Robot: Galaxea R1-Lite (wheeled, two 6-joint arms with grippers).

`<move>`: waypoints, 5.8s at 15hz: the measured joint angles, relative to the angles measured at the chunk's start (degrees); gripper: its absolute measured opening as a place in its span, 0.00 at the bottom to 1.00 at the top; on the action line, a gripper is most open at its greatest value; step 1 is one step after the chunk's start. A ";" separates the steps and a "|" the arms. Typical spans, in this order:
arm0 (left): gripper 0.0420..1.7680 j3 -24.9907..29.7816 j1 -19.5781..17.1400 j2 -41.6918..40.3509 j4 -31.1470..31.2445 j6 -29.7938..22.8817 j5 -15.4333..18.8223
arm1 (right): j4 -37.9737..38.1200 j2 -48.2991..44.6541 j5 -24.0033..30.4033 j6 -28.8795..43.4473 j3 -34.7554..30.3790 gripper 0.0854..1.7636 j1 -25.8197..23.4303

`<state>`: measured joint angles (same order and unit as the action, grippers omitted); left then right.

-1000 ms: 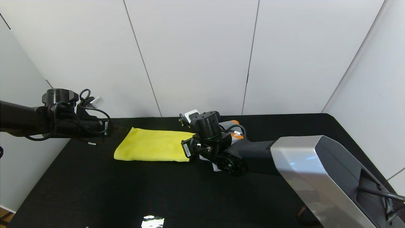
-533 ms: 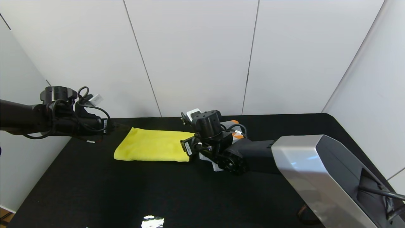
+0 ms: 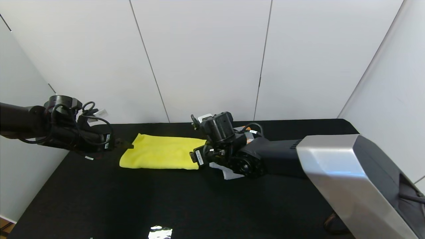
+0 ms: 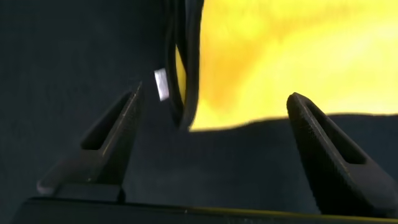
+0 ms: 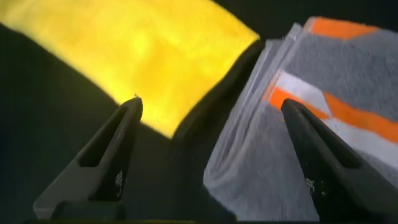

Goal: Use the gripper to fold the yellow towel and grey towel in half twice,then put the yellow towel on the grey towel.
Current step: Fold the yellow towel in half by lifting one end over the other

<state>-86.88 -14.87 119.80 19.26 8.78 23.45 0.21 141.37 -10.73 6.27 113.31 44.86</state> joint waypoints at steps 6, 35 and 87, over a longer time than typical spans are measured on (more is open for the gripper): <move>0.94 -6.89 0.79 -1.06 10.00 0.09 -1.38 | 17.14 -11.43 1.82 3.17 -4.13 0.94 -0.07; 0.97 -24.72 9.23 11.26 25.69 -5.22 -23.97 | 21.85 -27.93 1.32 6.00 -20.26 0.96 -2.80; 0.05 -26.62 3.28 10.67 24.81 2.19 -27.48 | 21.77 -27.67 1.40 6.05 -20.42 0.97 -2.78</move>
<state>-113.51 -11.59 130.46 44.07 10.97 -4.02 21.98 113.70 -9.33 12.31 92.89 42.08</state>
